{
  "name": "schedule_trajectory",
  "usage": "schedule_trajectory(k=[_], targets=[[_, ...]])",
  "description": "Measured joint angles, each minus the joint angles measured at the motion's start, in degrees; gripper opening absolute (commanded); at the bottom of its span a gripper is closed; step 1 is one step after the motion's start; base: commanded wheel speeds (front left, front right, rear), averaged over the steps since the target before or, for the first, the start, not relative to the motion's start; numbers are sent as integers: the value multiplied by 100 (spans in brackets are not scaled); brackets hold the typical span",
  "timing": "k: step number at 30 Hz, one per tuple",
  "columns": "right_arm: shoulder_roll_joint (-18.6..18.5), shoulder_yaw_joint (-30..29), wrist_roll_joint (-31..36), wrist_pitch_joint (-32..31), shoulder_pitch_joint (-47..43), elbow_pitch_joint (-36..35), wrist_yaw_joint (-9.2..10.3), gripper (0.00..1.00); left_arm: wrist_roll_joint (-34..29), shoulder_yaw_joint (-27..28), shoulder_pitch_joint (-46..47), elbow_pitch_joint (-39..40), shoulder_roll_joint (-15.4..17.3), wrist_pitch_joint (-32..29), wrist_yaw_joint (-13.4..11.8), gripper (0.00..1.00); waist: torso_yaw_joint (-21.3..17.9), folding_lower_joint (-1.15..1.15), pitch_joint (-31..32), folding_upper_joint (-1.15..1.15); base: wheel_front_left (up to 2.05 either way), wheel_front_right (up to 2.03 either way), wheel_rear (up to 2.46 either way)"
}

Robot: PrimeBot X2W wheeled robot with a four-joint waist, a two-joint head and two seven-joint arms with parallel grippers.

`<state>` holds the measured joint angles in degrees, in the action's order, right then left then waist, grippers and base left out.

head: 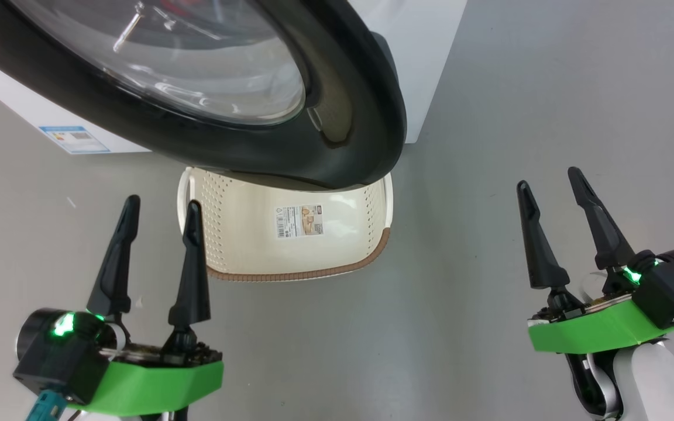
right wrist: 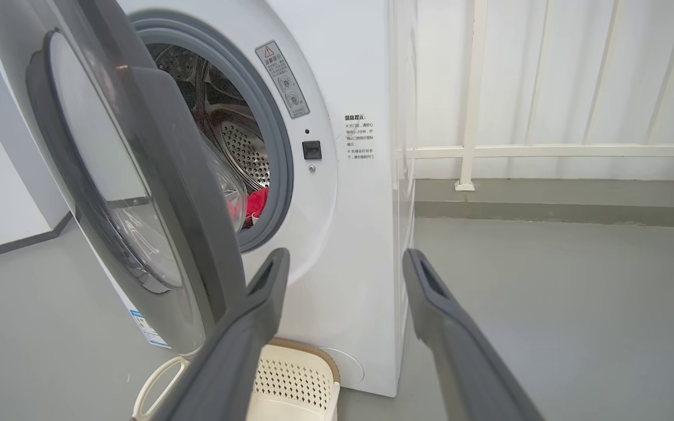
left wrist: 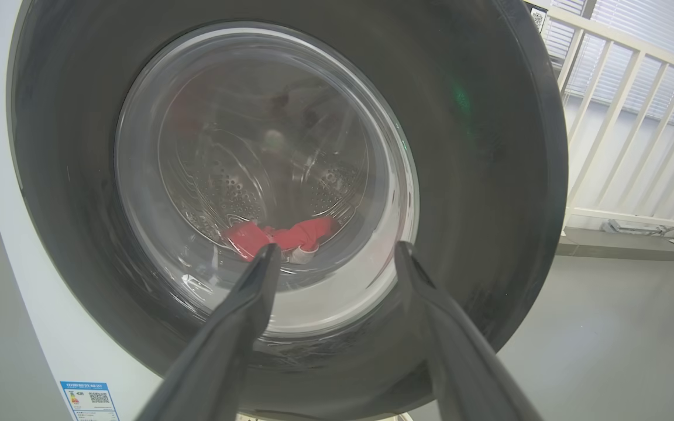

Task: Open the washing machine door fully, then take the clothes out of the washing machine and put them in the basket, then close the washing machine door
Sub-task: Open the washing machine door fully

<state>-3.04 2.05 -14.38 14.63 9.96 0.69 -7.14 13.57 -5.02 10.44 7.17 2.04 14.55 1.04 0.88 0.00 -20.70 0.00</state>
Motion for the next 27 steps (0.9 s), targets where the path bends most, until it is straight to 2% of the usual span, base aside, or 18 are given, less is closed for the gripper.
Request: schedule_trajectory(k=[4,9,12,18,27], targets=[[0,47,-74,0,116,108,0,0,-44,-4,0,21,0,0,-2,100,12,0,-27,0,0,0,0],[-2,83,-482,0,543,337,1,0,-78,-71,3,105,0,0,-8,100,68,0,-67,0,0,0,0],[-2,132,-1112,-137,771,455,1,0,4,-103,4,127,0,0,-8,100,119,0,-91,0,0,0,0],[-13,238,-2594,-797,1366,513,1,0,76,-204,18,178,0,0,-9,100,229,0,-197,0,0,0,0],[-33,-13,-4727,-2263,2452,909,1,0,166,-258,192,196,0,0,-10,100,428,0,-424,0,0,0,0]])
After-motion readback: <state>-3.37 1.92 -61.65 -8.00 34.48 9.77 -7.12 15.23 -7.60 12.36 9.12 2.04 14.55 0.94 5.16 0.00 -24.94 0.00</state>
